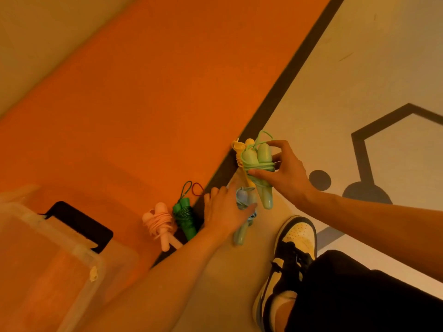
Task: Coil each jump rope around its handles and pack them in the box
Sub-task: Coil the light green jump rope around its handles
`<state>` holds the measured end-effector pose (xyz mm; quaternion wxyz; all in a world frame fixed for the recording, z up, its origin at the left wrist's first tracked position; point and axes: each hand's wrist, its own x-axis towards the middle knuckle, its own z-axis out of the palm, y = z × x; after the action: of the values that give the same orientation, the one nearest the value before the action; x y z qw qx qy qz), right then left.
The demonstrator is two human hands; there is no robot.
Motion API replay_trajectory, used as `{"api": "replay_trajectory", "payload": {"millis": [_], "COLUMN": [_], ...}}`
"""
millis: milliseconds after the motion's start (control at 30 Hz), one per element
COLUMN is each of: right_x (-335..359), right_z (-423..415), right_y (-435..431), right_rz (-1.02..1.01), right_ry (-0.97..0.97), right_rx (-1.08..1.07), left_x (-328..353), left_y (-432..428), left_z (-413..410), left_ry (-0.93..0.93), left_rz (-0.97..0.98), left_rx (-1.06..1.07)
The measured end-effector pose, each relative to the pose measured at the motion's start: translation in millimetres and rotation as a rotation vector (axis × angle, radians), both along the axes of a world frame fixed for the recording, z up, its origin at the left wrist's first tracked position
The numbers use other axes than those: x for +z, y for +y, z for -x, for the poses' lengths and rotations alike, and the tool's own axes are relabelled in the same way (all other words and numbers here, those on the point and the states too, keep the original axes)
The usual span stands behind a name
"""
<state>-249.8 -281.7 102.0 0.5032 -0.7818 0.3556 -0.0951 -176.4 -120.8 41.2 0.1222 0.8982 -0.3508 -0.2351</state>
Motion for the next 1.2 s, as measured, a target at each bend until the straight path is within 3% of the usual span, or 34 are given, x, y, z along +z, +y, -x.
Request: {"api": "replay_trajectory", "payload": {"millis": [100, 333, 567, 767, 967, 1200], "right_x": [-14, -28, 1, 73, 160, 238], "right_z": [2, 9, 12, -2, -34, -97], "right_y": [-1, -5, -12, 3, 77, 226], "right_rz": [-0.015, 0.022, 0.092, 0.176, 0.194, 0.135], "right_ry": [0.0, 0.024, 0.014, -0.052, -0.198, -0.344], "right_rx": [-0.003, -0.003, -0.015, 0.004, 0.122, 0.416], "left_x": [-19, -31, 16, 90, 183, 261], "left_y": [-2, -12, -3, 25, 114, 307], "left_z": [9, 19, 6, -26, -62, -80], "left_ry": [-0.075, -0.094, 0.151, 0.04, -0.024, -0.161], "left_rz": [-0.111, -0.046, 0.351, 0.551, 0.685, 0.796], "left_rx": [-0.052, -0.007, 0.303, 0.47, 0.606, 0.84]}}
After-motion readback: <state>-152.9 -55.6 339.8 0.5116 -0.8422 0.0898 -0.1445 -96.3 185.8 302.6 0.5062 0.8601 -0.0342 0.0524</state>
